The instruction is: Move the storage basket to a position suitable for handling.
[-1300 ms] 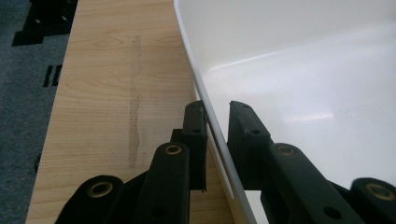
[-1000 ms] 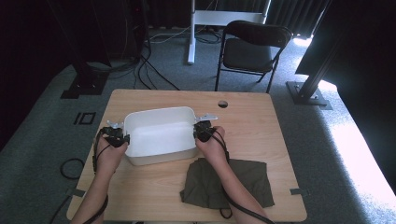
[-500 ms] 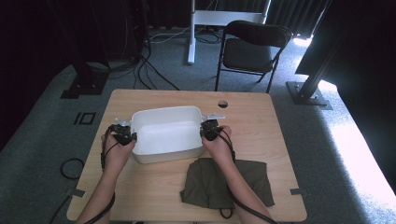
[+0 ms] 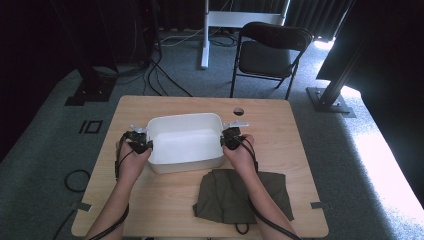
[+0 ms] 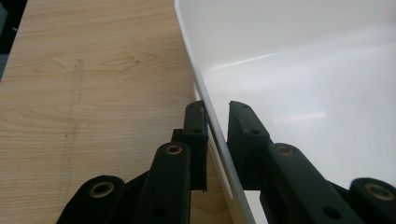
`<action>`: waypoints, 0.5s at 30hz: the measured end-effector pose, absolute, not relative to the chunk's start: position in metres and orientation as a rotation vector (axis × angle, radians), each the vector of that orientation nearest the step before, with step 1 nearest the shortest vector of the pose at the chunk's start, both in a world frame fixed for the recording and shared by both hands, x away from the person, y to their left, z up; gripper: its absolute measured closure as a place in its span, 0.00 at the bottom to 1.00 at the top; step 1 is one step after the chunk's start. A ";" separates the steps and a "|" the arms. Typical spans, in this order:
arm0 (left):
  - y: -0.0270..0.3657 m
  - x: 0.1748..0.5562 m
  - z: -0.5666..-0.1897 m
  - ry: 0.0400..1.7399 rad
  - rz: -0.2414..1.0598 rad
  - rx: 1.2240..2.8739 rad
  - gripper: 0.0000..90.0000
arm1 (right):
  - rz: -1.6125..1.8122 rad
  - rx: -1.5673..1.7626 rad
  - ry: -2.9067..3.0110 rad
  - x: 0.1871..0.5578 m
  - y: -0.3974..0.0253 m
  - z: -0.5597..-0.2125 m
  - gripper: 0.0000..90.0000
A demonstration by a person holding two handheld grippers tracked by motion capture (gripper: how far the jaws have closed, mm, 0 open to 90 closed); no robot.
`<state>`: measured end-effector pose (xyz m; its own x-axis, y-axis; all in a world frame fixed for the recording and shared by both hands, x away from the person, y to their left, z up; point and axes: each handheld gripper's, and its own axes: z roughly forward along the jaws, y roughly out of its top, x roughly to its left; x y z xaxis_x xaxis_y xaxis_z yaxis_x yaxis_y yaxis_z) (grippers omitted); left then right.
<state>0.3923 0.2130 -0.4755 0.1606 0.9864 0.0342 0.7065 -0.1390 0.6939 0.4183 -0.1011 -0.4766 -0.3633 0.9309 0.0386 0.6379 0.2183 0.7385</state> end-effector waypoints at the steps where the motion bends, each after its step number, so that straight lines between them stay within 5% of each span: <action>1: 0.212 0.393 -0.475 1.599 0.683 1.917 0.88 | 0.955 1.461 2.081 0.419 -0.104 -0.476 0.91; 15: 0.188 0.402 -0.475 1.577 0.670 1.936 0.88 | 0.939 1.493 2.060 0.420 -0.128 -0.476 0.91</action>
<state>0.4020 0.1879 -0.4751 0.1875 0.9816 0.0368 0.7078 -0.1610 0.6878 0.4195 -0.1276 -0.4758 -0.3303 0.9427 0.0471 0.6541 0.1926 0.7315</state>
